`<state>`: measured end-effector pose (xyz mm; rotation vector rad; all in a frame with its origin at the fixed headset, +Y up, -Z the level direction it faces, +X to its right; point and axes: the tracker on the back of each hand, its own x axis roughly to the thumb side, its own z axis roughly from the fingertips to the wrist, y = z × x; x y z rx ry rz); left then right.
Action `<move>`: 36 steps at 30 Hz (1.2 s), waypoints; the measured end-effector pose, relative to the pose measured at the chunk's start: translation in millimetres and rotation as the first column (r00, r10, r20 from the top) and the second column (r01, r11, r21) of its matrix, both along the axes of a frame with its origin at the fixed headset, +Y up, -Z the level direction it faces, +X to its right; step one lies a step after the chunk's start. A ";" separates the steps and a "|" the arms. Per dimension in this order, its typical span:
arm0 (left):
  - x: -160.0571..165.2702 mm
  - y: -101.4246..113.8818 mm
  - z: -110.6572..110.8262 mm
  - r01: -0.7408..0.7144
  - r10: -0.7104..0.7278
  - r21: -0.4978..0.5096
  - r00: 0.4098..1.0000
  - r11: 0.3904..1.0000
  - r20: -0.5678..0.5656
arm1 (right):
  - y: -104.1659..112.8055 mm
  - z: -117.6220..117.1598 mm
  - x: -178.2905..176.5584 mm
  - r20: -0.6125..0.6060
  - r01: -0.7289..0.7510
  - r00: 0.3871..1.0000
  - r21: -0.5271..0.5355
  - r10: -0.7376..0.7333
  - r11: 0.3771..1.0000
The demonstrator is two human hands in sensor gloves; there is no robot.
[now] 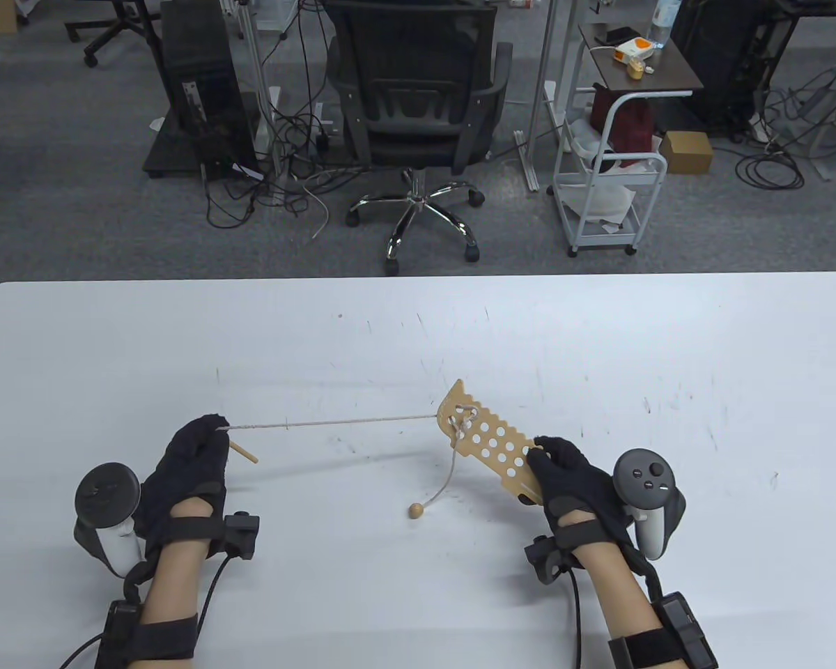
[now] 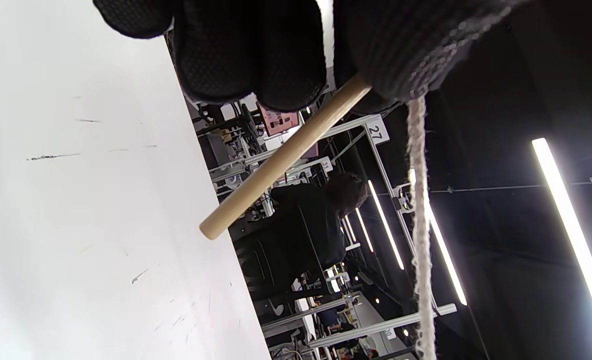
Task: Thread rope through all holes on crocodile lacing toy
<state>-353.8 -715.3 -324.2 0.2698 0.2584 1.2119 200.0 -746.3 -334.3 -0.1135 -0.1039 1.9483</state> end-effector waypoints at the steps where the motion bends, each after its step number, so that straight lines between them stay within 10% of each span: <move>1: -1.1 -0.1 0.1 -0.006 0.006 -0.001 1.000 1.000 -0.004 | -0.4 -0.5 1.5 0.008 0.001 1.000 -0.005 -0.001 1.000; 36: -28.0 -2.1 6.0 -0.118 0.118 0.007 0.986 0.993 -0.118 | -6.4 -2.3 28.3 0.159 0.015 0.987 -0.050 -0.006 0.999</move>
